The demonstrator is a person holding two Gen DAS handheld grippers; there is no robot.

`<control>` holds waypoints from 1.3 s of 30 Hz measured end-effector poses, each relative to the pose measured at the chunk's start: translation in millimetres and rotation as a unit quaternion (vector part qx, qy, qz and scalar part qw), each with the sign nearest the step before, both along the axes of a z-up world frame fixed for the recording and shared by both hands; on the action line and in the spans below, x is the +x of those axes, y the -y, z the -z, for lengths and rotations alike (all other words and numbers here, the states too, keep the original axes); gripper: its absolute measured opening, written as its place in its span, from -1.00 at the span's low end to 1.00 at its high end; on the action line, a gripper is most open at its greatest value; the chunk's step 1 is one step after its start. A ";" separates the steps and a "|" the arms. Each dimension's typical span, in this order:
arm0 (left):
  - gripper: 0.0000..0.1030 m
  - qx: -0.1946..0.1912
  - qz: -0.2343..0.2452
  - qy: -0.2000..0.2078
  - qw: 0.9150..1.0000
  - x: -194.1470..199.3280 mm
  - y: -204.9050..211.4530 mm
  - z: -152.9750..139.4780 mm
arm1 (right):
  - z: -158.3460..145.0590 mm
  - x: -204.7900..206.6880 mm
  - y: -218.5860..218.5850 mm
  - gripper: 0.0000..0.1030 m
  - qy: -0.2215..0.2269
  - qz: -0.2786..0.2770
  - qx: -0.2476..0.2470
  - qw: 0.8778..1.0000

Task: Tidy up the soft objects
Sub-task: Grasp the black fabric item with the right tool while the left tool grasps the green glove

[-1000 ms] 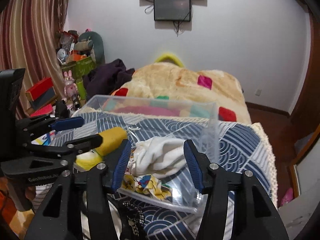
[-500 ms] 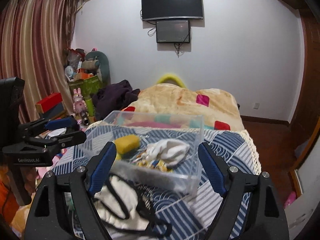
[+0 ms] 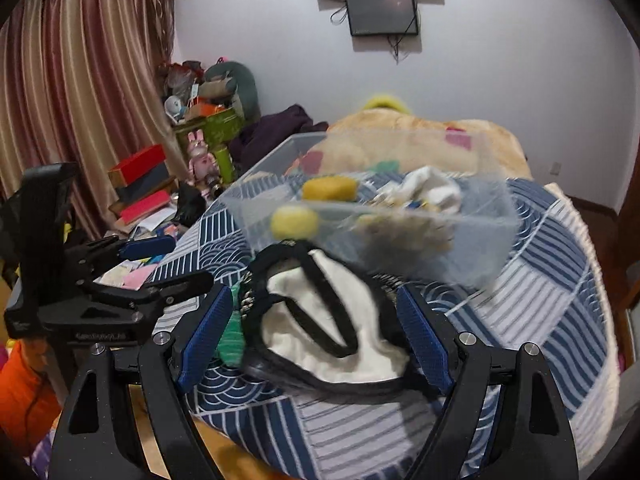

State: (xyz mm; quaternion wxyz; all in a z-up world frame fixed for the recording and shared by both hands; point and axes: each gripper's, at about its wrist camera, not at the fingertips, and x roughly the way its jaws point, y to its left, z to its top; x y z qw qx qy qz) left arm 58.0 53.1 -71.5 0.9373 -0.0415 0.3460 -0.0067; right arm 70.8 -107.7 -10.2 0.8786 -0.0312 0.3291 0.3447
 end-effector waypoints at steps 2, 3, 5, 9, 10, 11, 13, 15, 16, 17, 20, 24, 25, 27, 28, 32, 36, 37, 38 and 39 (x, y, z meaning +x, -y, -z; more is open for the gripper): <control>0.64 -0.001 -0.001 -0.004 1.000 -2.3 -0.6 2.1 | 4.7 3.2 -6.1 0.59 -0.011 -0.002 0.000 1.000; 0.64 0.000 -0.001 -0.006 1.000 -3.8 -0.5 3.0 | 7.3 5.8 -9.3 0.59 -0.014 -0.002 -0.003 1.000; 0.64 0.002 0.000 -0.004 1.000 -7.2 1.9 2.9 | 10.4 8.8 -11.5 0.59 -0.012 0.008 -0.016 1.000; 0.64 -0.007 0.009 0.004 1.000 -9.3 8.5 1.3 | 15.8 12.7 -1.5 0.59 -0.011 0.025 -0.022 0.999; 0.64 -0.010 0.012 0.005 1.000 -8.1 9.9 1.0 | 17.0 12.3 1.7 0.59 -0.012 0.029 -0.023 0.999; 0.64 -0.013 0.016 0.004 1.000 -6.4 12.3 1.2 | 19.5 14.7 5.8 0.59 -0.018 0.031 -0.024 0.999; 0.64 -0.020 0.024 0.003 1.000 -2.8 18.7 1.9 | 22.3 13.2 9.2 0.58 -0.024 0.033 -0.026 0.999; 0.64 -0.019 0.030 0.003 0.999 -0.6 24.3 2.6 | 25.6 13.0 13.6 0.54 -0.022 0.038 -0.030 0.999; 0.64 -0.018 0.031 0.003 0.999 0.6 26.0 3.6 | 26.0 12.8 15.9 0.54 -0.021 0.041 -0.031 0.998; 0.63 -0.017 0.033 0.002 0.999 2.5 28.1 5.0 | 26.4 11.7 19.8 0.53 -0.020 0.044 -0.032 0.998; 0.47 -0.017 0.034 -0.006 0.999 7.0 27.8 12.2 | 27.0 12.7 28.7 0.53 -0.017 0.058 -0.038 0.997; 0.19 -0.024 0.031 -0.017 0.999 7.3 22.0 23.0 | 36.4 23.5 44.3 0.46 -0.051 0.061 -0.021 0.997; 0.08 -0.027 0.031 -0.019 0.999 7.1 20.9 25.8 | 35.7 23.2 46.2 0.43 -0.049 0.060 -0.017 0.997; -0.07 -0.038 0.036 -0.028 0.998 7.2 19.4 33.3 | 34.5 20.6 45.0 0.16 -0.044 0.055 -0.021 0.997; -0.12 -0.043 0.037 -0.027 0.998 6.3 19.0 35.5 | 34.2 18.9 43.6 0.07 -0.042 0.050 -0.021 0.998; -0.32 -0.039 0.039 -0.017 0.998 1.6 20.6 34.2 | 32.6 14.1 43.2 -0.25 -0.029 0.049 -0.024 0.998; -0.58 -0.036 0.049 -0.010 0.998 -6.2 22.9 30.2 | 24.7 10.9 49.0 -0.69 -0.024 0.051 -0.002 0.998; -0.60 -0.036 0.051 -0.008 0.998 -7.9 23.0 28.6 | 21.8 9.2 50.6 -0.71 -0.021 0.051 0.001 0.998; -0.61 -0.036 0.052 -0.005 0.998 -10.3 23.0 26.1 | 19.4 8.3 52.3 -0.77 -0.017 0.051 0.003 0.999; -0.62 -0.034 0.053 0.000 0.998 -13.8 22.9 22.5 | 17.7 7.2 52.7 -0.80 -0.014 0.051 0.004 0.999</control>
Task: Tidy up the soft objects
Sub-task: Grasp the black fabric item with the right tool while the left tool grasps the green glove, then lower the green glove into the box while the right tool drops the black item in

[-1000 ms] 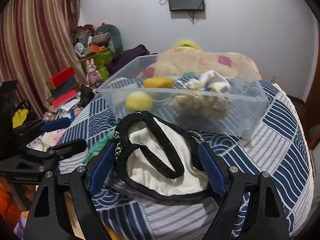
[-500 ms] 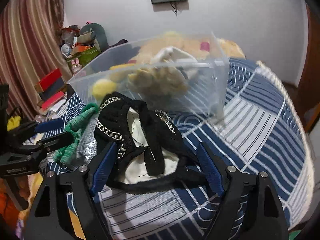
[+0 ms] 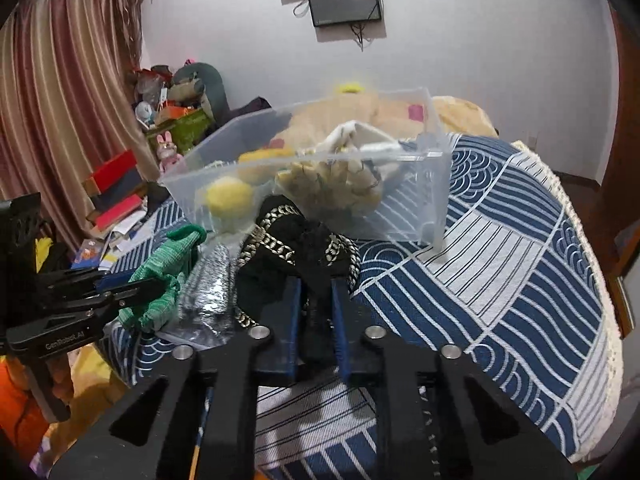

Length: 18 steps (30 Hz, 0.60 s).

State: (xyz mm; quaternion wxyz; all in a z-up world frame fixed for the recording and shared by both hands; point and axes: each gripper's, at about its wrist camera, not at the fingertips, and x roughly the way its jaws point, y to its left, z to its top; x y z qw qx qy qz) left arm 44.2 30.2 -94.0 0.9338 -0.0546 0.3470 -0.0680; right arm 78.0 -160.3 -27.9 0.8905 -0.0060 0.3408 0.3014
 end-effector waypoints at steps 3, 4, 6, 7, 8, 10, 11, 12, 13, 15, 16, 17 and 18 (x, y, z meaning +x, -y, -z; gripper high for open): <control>-0.63 0.007 0.001 0.016 1.000 -7.2 1.2 -11.2 | -5.2 -6.3 2.9 -0.83 0.014 0.002 -0.002 1.000; -0.63 0.008 0.001 0.022 1.000 -9.0 1.0 -15.5 | -6.6 -8.2 3.6 -0.83 0.017 0.003 -0.001 1.000; -0.63 0.010 0.001 0.035 0.999 -12.4 0.6 -24.3 | -11.9 -12.2 8.7 -0.84 0.024 0.004 0.006 1.000; -0.63 0.010 0.001 0.040 0.999 -13.3 0.4 -27.6 | -13.3 -12.0 11.0 -0.84 0.027 0.005 0.008 1.000; -0.63 0.011 -0.001 0.048 0.999 -15.3 0.4 -33.4 | -15.6 -13.1 11.5 -0.84 0.031 0.006 0.008 0.999; -0.63 0.011 -0.003 0.060 0.998 -17.4 -0.4 -41.7 | -20.2 -14.2 14.1 -0.84 0.037 0.010 0.011 0.999; -0.63 0.011 -0.004 0.065 0.998 -18.4 -1.2 -45.7 | -23.0 -14.7 14.3 -0.84 0.040 0.012 0.014 0.999; -0.63 0.012 -0.006 0.070 0.997 -19.1 -2.5 -48.9 | -26.1 -15.1 16.2 -0.83 0.044 0.014 0.017 0.999; -0.63 0.015 -0.007 0.076 0.997 -19.6 -3.5 -52.9 | -28.6 -16.2 18.6 -0.83 0.049 0.015 0.019 0.999; -0.63 0.018 -0.009 0.084 0.996 -19.5 -5.0 -58.9 | -38.0 -16.9 20.4 -0.84 0.061 0.019 0.025 0.998; -0.63 0.020 -0.010 0.087 0.996 -18.3 -6.3 -62.2 | -42.3 -16.8 21.3 -0.84 0.066 0.019 0.029 0.997; -0.63 0.021 -0.011 0.089 0.996 -17.6 -7.2 -64.3 | -49.4 -16.4 22.9 -0.84 0.074 0.019 0.035 0.997; -0.63 0.022 -0.013 0.092 0.995 -15.9 -8.8 -67.9 | -54.2 -17.0 23.2 -0.84 0.079 0.019 0.038 0.996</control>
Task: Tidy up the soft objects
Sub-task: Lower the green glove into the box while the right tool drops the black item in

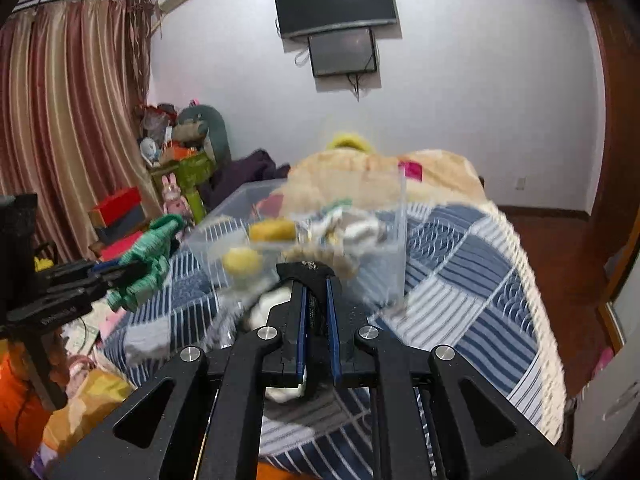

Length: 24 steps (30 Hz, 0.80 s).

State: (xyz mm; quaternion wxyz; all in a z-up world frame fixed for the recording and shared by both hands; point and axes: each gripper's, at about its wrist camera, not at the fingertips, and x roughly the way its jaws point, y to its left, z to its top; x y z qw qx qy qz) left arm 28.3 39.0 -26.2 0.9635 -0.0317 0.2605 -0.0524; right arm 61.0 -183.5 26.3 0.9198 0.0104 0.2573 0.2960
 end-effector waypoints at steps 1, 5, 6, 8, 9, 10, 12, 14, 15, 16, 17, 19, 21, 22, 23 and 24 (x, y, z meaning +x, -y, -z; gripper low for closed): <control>-0.63 0.002 -0.003 0.004 1.000 1.6 -1.4 -3.8 | -5.3 -0.6 -0.6 -0.84 0.008 0.000 0.003 1.000; -0.63 0.004 -0.007 0.021 1.000 7.6 -4.5 -13.6 | -30.3 -3.0 -3.2 -0.84 0.046 -0.001 0.008 0.999; -0.63 0.004 -0.007 0.024 1.000 11.0 -5.6 -16.4 | -39.0 -1.8 -4.5 -0.84 0.057 -0.001 0.011 0.998; -0.63 0.009 -0.007 0.027 1.000 17.6 -5.8 -21.0 | -50.4 1.1 -7.8 -0.84 0.075 -0.001 0.013 0.997; -0.63 0.014 -0.009 0.028 0.999 22.4 -6.2 -23.7 | -56.8 3.9 -10.5 -0.84 0.085 0.003 0.014 0.996; -0.63 0.016 -0.009 0.030 0.999 27.4 -6.9 -26.3 | -60.1 5.9 -12.4 -0.84 0.091 0.004 0.014 0.996; -0.63 0.018 -0.009 0.032 0.999 34.6 -8.1 -29.3 | -69.1 15.4 -19.7 -0.84 0.103 0.011 0.014 0.995; -0.63 0.018 -0.009 0.032 0.999 43.3 -9.0 -30.5 | -71.9 22.9 -27.6 -0.84 0.108 0.017 0.012 0.994; -0.63 0.018 -0.009 0.032 0.999 49.6 -9.2 -31.1 | -72.6 29.5 -32.9 -0.84 0.108 0.020 0.010 0.994; -0.63 0.019 -0.009 0.030 0.999 54.4 -10.1 -30.5 | -72.2 36.6 -38.4 -0.84 0.106 0.020 0.010 0.994; -0.63 0.019 -0.011 0.028 0.999 60.5 -10.2 -29.7 | -71.7 40.0 -41.6 -0.84 0.103 0.020 0.009 0.994; -0.63 0.020 -0.011 0.020 1.000 74.5 -10.5 -25.6 | -67.5 52.8 -52.2 -0.84 0.094 0.022 0.005 0.995; -0.63 0.022 -0.012 0.011 1.000 85.3 -9.9 -20.9 | -60.8 63.2 -60.6 -0.84 0.079 0.019 0.000 0.997; -0.63 0.024 -0.013 0.006 1.000 91.0 -9.6 -18.1 | -56.5 68.0 -64.2 -0.84 0.070 0.016 -0.004 0.997; -0.63 0.024 -0.014 0.000 1.000 96.8 -9.6 -14.6 | -51.2 73.7 -69.1 -0.84 0.061 0.015 -0.010 0.998; -0.63 0.023 -0.014 -0.007 1.000 102.4 -10.4 -10.5 | -44.3 79.0 -74.5 -0.84 0.050 0.014 -0.019 0.998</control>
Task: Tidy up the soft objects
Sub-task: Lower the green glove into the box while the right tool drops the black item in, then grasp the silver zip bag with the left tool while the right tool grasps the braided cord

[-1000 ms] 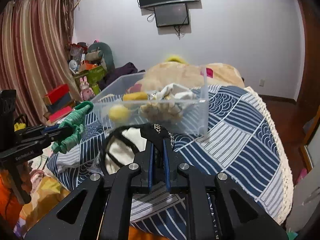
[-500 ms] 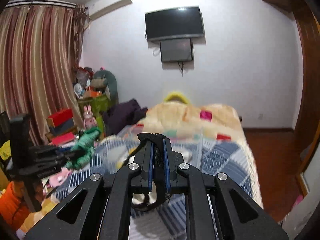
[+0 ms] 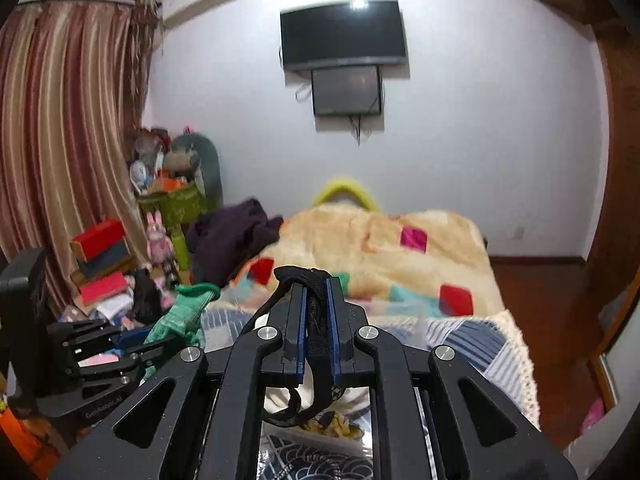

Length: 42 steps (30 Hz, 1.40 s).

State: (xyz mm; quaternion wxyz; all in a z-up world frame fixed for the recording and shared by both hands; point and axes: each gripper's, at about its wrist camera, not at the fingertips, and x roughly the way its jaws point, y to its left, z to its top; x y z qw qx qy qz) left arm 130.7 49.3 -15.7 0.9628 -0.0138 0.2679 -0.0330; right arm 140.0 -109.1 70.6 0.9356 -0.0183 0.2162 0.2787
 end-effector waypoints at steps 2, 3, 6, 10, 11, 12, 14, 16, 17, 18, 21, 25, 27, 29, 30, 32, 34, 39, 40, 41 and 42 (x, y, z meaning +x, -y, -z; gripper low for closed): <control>-0.63 -0.001 -0.002 -0.015 1.000 11.9 0.1 9.1 | 12.4 6.2 -6.7 -0.84 -0.019 -0.004 -0.014 1.000; -0.63 0.001 -0.003 -0.022 1.000 17.3 0.3 14.7 | 20.4 9.6 -11.2 -0.84 -0.029 -0.006 -0.025 0.999; -0.63 0.010 -0.002 -0.037 0.999 28.0 2.6 26.5 | 37.3 18.0 -17.4 -0.84 -0.054 -0.013 -0.044 0.997; -0.58 0.014 -0.004 -0.043 0.999 33.2 4.2 32.9 | 49.2 23.3 -18.5 -0.82 -0.074 -0.019 -0.062 0.995; -0.56 0.012 -0.003 -0.044 0.999 33.1 3.6 33.3 | 49.8 23.9 -18.1 -0.82 -0.076 -0.020 -0.064 0.995; -0.51 0.009 -0.002 -0.046 0.999 32.9 3.3 33.4 | 50.5 21.6 -16.6 -0.82 -0.076 -0.020 -0.068 0.995; -0.40 0.004 -0.002 -0.048 0.999 31.8 2.8 32.7 | 50.7 23.6 -16.4 -0.70 -0.079 -0.023 -0.079 0.993; -0.18 0.001 -0.002 -0.050 0.999 27.8 2.5 30.8 | 50.7 21.1 -13.3 -0.30 -0.080 -0.022 -0.086 0.993; -0.12 -0.001 -0.003 -0.049 0.999 27.1 1.9 29.8 | 49.6 19.1 -10.3 0.02 -0.078 -0.019 -0.087 0.993; 0.01 -0.002 -0.004 -0.045 0.999 24.4 1.4 27.9 | 46.5 14.0 -5.6 0.19 -0.070 -0.015 -0.084 0.994; 0.26 0.003 -0.009 -0.033 0.999 13.8 3.0 19.9 | 40.0 6.3 3.8 0.41 -0.060 -0.012 -0.076 0.995; 0.56 0.005 -0.010 -0.016 1.000 -3.6 5.9 8.1 | 31.1 -8.1 20.4 0.63 -0.050 -0.009 -0.058 0.997; 0.83 0.006 -0.011 -0.007 1.000 -16.2 10.7 2.5 | 30.2 -15.0 27.1 0.64 -0.051 -0.011 -0.055 0.997; 0.94 0.003 -0.011 0.001 1.000 -24.7 13.0 0.1 | 31.6 -22.0 31.8 0.64 -0.053 -0.012 -0.055 0.997; 0.94 -0.001 -0.006 0.001 1.000 -30.6 16.2 -0.1 | 33.7 -26.1 35.2 0.64 -0.055 -0.012 -0.054 0.997; 0.94 -0.005 0.002 -0.006 1.000 -35.5 20.0 1.9 | 39.3 -31.1 38.8 0.64 -0.061 -0.015 -0.056 0.996; 0.95 -0.010 0.010 -0.019 1.000 -40.6 25.8 8.0 | 47.5 -35.3 41.0 0.64 -0.072 -0.018 -0.063 0.995; 0.95 -0.010 0.021 -0.049 0.999 -47.3 38.3 29.1 | 76.8 -40.7 42.4 0.64 -0.115 -0.037 -0.085 0.989; 0.95 -0.012 0.021 -0.055 0.998 -49.4 39.4 34.5 | 84.4 -41.2 41.7 0.64 -0.128 -0.043 -0.085 0.987; 0.95 -0.014 0.021 -0.060 0.998 -50.9 39.9 38.6 | 88.3 -41.2 40.2 0.64 -0.137 -0.048 -0.084 0.986; 0.95 -0.018 0.021 -0.068 0.997 -52.6 39.6 44.1 | 95.9 -39.7 37.2 0.64 -0.150 -0.056 -0.082 0.984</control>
